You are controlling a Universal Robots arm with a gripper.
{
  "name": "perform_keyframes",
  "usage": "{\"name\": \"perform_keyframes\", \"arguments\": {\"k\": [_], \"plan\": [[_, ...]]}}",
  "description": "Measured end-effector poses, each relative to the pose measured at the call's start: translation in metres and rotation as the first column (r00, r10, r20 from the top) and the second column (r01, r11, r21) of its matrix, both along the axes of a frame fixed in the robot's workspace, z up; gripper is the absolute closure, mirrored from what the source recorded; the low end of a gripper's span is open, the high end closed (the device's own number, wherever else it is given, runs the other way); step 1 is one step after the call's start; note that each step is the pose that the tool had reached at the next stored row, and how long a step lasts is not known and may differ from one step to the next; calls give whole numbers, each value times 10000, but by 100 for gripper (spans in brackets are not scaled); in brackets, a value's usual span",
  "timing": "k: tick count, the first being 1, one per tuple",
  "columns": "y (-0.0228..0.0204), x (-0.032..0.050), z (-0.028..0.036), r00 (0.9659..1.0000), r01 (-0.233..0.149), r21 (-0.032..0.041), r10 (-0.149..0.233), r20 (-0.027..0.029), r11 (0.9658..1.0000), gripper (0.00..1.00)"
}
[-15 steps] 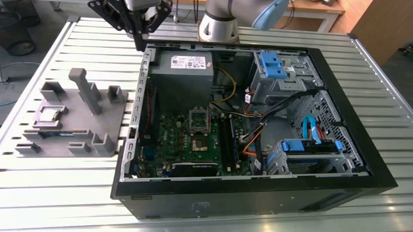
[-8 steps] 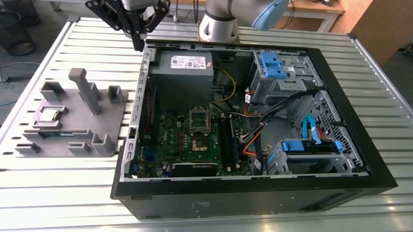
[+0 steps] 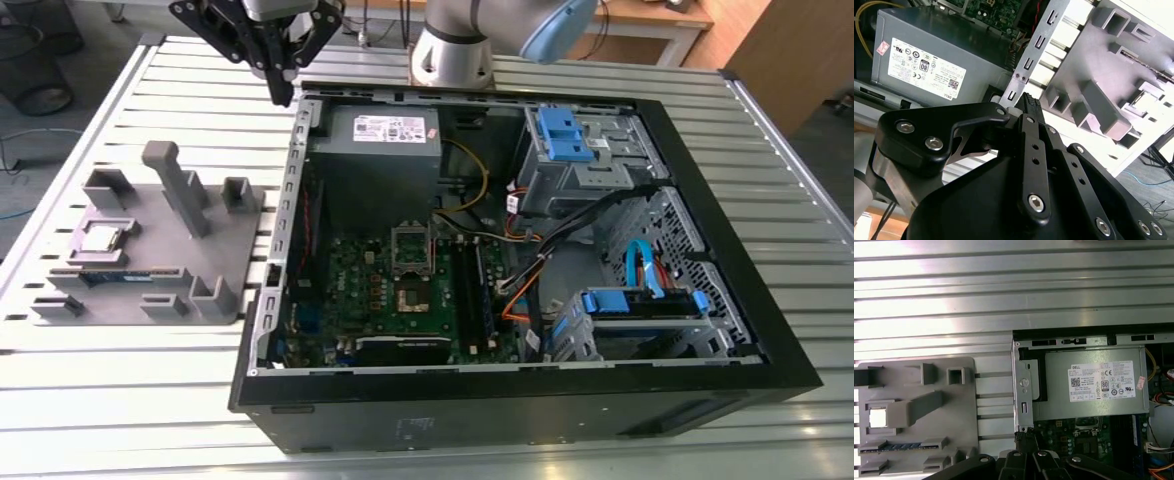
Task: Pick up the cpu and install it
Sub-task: 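Reach for the cpu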
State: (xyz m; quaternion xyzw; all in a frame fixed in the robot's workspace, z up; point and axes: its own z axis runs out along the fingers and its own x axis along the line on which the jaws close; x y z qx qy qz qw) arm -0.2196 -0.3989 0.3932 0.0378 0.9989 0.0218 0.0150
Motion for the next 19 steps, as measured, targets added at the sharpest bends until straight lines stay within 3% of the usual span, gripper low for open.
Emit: {"name": "perform_keyframes", "arguments": {"k": [19], "plan": [[0, -85, 0, 10000, 0, 0, 0, 3, 10000, 89]]}}
